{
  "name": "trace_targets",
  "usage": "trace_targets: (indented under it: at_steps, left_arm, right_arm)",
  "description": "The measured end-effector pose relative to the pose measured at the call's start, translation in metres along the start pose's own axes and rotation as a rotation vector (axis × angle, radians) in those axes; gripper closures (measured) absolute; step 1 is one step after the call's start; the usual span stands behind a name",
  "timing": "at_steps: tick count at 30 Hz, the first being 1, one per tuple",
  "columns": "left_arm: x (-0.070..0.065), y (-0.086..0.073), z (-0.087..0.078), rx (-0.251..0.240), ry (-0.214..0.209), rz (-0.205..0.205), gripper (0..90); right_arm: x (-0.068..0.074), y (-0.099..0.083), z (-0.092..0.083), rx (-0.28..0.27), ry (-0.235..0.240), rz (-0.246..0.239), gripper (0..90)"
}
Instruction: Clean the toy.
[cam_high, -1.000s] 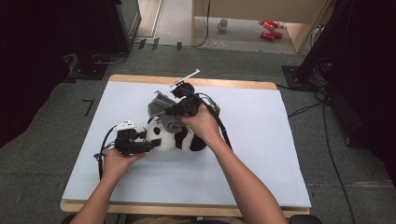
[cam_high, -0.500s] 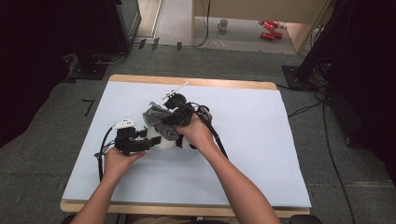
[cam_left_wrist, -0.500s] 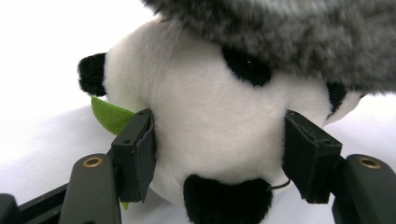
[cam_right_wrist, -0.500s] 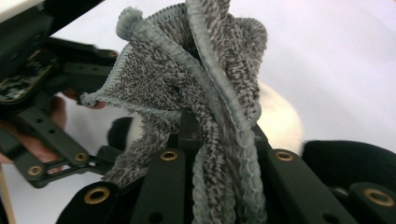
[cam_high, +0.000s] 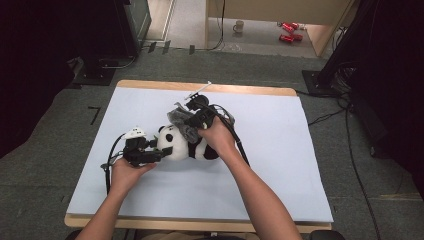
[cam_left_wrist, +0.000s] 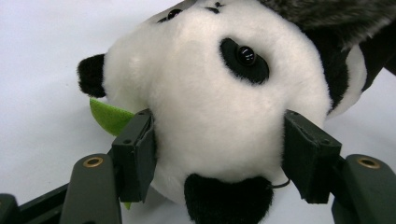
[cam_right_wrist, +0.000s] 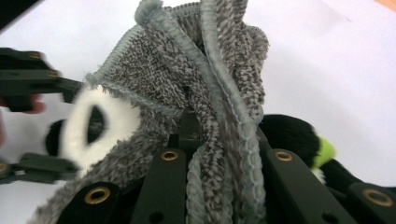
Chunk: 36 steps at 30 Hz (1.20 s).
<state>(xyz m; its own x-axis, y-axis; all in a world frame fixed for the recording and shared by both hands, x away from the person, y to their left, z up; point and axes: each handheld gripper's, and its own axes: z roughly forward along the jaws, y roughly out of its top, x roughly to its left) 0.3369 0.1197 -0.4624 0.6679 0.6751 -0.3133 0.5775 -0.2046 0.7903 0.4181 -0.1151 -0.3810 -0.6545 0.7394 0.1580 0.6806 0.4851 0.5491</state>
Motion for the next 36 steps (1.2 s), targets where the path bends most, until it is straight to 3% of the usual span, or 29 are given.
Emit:
trace_targets:
  at_steps: [3,5,9,13,18,25,27,29,30,36]
  left_arm:
    - [-0.001,0.0,0.0,-0.003,-0.002,-0.001,34.3]
    - [0.0,0.0,0.0,-0.007,-0.004,-0.004,34.2]
    - [0.002,-0.001,-0.001,-0.004,-0.009,0.002,34.0]
    - [0.002,-0.001,-0.001,-0.009,-0.004,-0.003,33.5]
    - [0.001,0.0,-0.001,-0.005,0.002,-0.005,32.9]
    - [0.003,0.002,-0.002,-0.012,0.008,-0.046,29.4]
    - [0.003,0.0,-0.001,-0.002,0.013,-0.03,29.4]
    - [0.002,0.001,-0.001,-0.009,0.012,-0.035,31.3]
    - [0.001,0.001,0.0,-0.008,0.015,-0.04,32.1]
    - [0.002,0.002,0.001,0.002,0.013,-0.043,34.3]
  right_arm:
    - [-0.01,-0.001,0.004,0.024,-0.066,0.0,77.2]
    - [-0.015,-0.002,0.003,0.011,-0.034,0.046,77.3]
    - [-0.01,0.002,-0.009,-0.043,0.016,0.06,78.1]
    - [0.005,0.009,-0.022,-0.099,0.067,0.046,78.2]
    - [0.035,0.015,-0.02,-0.107,0.11,-0.017,78.2]
    - [0.066,0.01,0.01,-0.01,0.156,-0.059,77.9]
    - [0.067,0.006,0.017,0.003,0.156,-0.075,77.8]
    - [0.064,0.006,0.015,0.006,0.113,-0.108,77.2]
    - [0.061,0.007,0.014,0.002,0.114,-0.116,77.1]
    - [0.05,0.017,0.011,-0.02,0.04,-0.097,77.5]
